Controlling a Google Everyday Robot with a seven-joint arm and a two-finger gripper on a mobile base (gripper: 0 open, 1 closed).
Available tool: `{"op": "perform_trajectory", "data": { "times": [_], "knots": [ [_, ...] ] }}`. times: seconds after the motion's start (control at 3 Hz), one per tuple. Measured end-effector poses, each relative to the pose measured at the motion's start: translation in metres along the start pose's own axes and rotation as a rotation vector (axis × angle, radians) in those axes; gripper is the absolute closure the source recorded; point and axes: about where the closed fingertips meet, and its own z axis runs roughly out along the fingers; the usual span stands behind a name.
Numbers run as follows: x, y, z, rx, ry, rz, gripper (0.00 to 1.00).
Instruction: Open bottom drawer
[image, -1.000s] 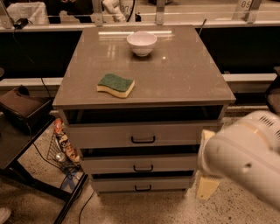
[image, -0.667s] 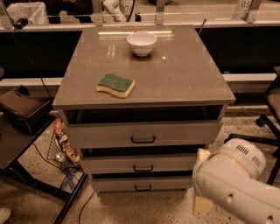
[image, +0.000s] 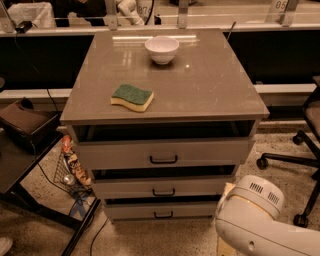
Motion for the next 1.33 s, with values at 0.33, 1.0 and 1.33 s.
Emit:
{"op": "perform_trajectory", "data": {
  "times": [0.33, 1.0, 1.33],
  "knots": [
    [-0.011, 0.021, 0.030, -0.022, -0.030, -0.060, 0.00],
    [-0.031, 0.055, 0.144, -0.103, -0.143, -0.044, 0.00],
    [-0.041, 0.061, 0.191, -0.111, -0.140, -0.068, 0.00]
  ]
}}
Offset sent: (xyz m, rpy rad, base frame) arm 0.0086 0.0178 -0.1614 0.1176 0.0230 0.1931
